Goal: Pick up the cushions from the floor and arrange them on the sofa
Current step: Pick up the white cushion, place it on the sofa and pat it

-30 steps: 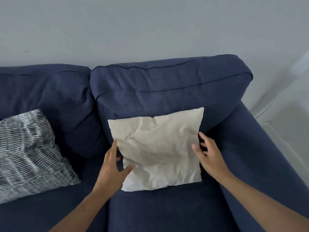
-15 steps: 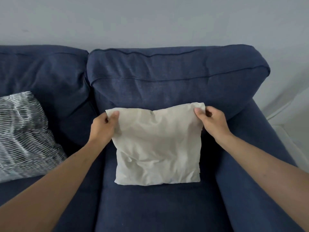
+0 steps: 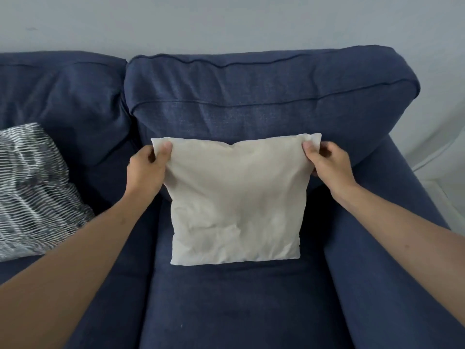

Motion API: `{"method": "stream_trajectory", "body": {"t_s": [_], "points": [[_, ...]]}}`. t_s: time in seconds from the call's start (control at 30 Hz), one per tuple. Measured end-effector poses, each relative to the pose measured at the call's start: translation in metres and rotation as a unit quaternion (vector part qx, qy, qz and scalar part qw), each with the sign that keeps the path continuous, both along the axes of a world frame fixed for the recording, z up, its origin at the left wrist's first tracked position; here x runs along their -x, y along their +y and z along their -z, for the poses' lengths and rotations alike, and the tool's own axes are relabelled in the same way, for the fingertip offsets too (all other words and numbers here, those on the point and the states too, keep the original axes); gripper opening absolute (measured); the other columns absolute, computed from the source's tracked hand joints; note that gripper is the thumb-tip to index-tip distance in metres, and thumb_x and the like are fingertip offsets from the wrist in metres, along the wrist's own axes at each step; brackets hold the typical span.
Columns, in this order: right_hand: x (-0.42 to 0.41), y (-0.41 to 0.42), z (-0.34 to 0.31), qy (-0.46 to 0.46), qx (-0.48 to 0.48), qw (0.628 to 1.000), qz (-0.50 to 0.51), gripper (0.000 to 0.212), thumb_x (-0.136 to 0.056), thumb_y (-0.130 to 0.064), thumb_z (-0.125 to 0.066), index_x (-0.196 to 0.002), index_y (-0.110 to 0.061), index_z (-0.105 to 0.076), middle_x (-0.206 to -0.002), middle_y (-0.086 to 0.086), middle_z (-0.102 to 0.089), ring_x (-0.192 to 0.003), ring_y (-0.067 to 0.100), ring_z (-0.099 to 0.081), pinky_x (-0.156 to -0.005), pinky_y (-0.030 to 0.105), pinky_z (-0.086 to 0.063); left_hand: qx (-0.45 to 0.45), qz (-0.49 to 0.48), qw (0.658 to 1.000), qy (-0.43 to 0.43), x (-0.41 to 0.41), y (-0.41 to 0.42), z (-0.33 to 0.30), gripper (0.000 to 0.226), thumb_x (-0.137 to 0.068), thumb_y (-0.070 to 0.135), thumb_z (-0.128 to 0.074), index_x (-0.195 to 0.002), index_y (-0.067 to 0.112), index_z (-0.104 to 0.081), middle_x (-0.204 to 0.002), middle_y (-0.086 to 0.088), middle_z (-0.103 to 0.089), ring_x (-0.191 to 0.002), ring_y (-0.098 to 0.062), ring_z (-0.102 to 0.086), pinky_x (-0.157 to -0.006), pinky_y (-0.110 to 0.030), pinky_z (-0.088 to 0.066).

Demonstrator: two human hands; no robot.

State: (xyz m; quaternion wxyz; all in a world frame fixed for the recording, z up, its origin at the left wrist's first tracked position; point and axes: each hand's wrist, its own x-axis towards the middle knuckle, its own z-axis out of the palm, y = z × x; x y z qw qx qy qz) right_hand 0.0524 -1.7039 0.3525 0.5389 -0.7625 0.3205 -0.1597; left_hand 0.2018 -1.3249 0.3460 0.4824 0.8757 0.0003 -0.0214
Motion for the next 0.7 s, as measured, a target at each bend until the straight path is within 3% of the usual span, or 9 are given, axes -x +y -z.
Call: {"method": "stream_trajectory", "body": {"t_s": [0.03,0.1,0.2,0.27,0.37,0.43,0.5,0.6,0.7], "points": [[0.012,0.002,0.002,0.007,-0.013,1.0,0.007,0.045,-0.087,-0.073,-0.075,-0.105,-0.032,-0.071,-0.111,-0.012,-0.077,-0.095,0.009,-0.073,-0.08,0.033,-0.058,0.004,-0.001,1.0,0.013,0.012,0.007,0.006,0.065,-0.09,0.086,-0.053,-0.094,0.023,-0.067,-0.085,0.011,-0.07,-0.073,-0.009,-0.064,-0.066,-0.027,-0.047],[0.042,0.003,0.016,0.065,-0.021,0.998,0.015,0.064,-0.079,-0.088,-0.068,-0.113,-0.034,-0.069,-0.115,-0.012,-0.076,-0.082,0.007,-0.071,-0.068,0.029,-0.055,-0.023,0.011,0.998,0.05,0.04,0.024,0.025,0.071,-0.085,0.094,-0.049,-0.113,0.031,-0.068,-0.096,0.009,-0.076,-0.072,-0.009,-0.072,-0.065,-0.028,-0.051],[0.074,0.005,0.048,0.162,-0.094,0.982,-0.027,0.079,-0.083,-0.089,-0.06,-0.135,-0.029,-0.065,-0.123,-0.01,-0.074,-0.057,0.011,-0.061,-0.046,0.028,-0.047,-0.05,0.082,0.984,0.152,0.075,0.039,0.058,0.077,-0.085,0.092,-0.049,-0.129,0.029,-0.062,-0.091,-0.001,-0.078,-0.049,-0.014,-0.072,-0.043,-0.028,-0.049],[0.079,0.011,0.064,0.164,-0.175,0.969,-0.058,0.079,-0.081,-0.087,-0.064,-0.141,-0.034,-0.064,-0.129,-0.012,-0.073,-0.054,0.012,-0.058,-0.042,0.028,-0.044,-0.027,0.122,0.973,0.192,0.088,0.036,0.07,0.079,-0.078,0.097,-0.05,-0.122,0.033,-0.061,-0.088,-0.004,-0.079,-0.052,-0.019,-0.076,-0.04,-0.029,-0.049],[0.069,0.027,0.074,0.112,-0.21,0.968,-0.084,0.06,-0.084,-0.076,-0.075,-0.118,-0.028,-0.081,-0.109,0.001,-0.081,-0.056,0.015,-0.062,-0.041,0.027,-0.042,0.033,0.133,0.963,0.23,0.093,0.019,0.078,0.076,-0.08,0.093,-0.057,-0.115,0.027,-0.069,-0.097,0.006,-0.083,-0.067,-0.029,-0.082,-0.047,-0.032,-0.059],[0.065,0.035,0.074,0.065,-0.188,0.978,-0.06,0.037,-0.092,-0.06,-0.078,-0.093,-0.024,-0.087,-0.085,0.009,-0.08,-0.055,0.017,-0.067,-0.043,0.027,-0.049,0.058,0.107,0.967,0.222,0.095,0.012,0.08,0.07,-0.085,0.085,-0.063,-0.109,0.019,-0.072,-0.09,0.004,-0.084,-0.067,-0.032,-0.083,-0.052,-0.035,-0.065],[0.064,0.035,0.071,0.036,-0.173,0.984,-0.029,0.033,-0.096,-0.05,-0.079,-0.08,-0.022,-0.087,-0.069,0.01,-0.075,-0.053,0.018,-0.067,-0.048,0.027,-0.056,0.063,0.064,0.978,0.19,0.096,0.014,0.079,0.068,-0.087,0.081,-0.066,-0.103,0.016,-0.074,-0.083,-0.001,-0.084,-0.062,-0.032,-0.081,-0.049,-0.035,-0.064],[0.069,0.033,0.07,0.026,-0.185,0.982,-0.005,0.031,-0.097,-0.042,-0.081,-0.079,-0.016,-0.086,-0.067,0.01,-0.074,-0.055,0.018,-0.07,-0.051,0.027,-0.06,0.062,0.023,0.983,0.17,0.097,0.024,0.082,0.068,-0.084,0.08,-0.07,-0.098,0.014,-0.076,-0.077,-0.004,-0.083,-0.057,-0.033,-0.08,-0.047,-0.036,-0.064],[0.07,0.037,0.077,0.04,-0.208,0.977,0.012,0.031,-0.098,-0.038,-0.08,-0.092,-0.007,-0.084,-0.08,0.016,-0.074,-0.058,0.018,-0.072,-0.054,0.028,-0.063,0.045,0.028,0.98,0.194,0.097,0.023,0.088,0.067,-0.083,0.078,-0.072,-0.1,0.013,-0.075,-0.08,-0.001,-0.083,-0.059,-0.033,-0.081,-0.059,-0.046,-0.068]]}}
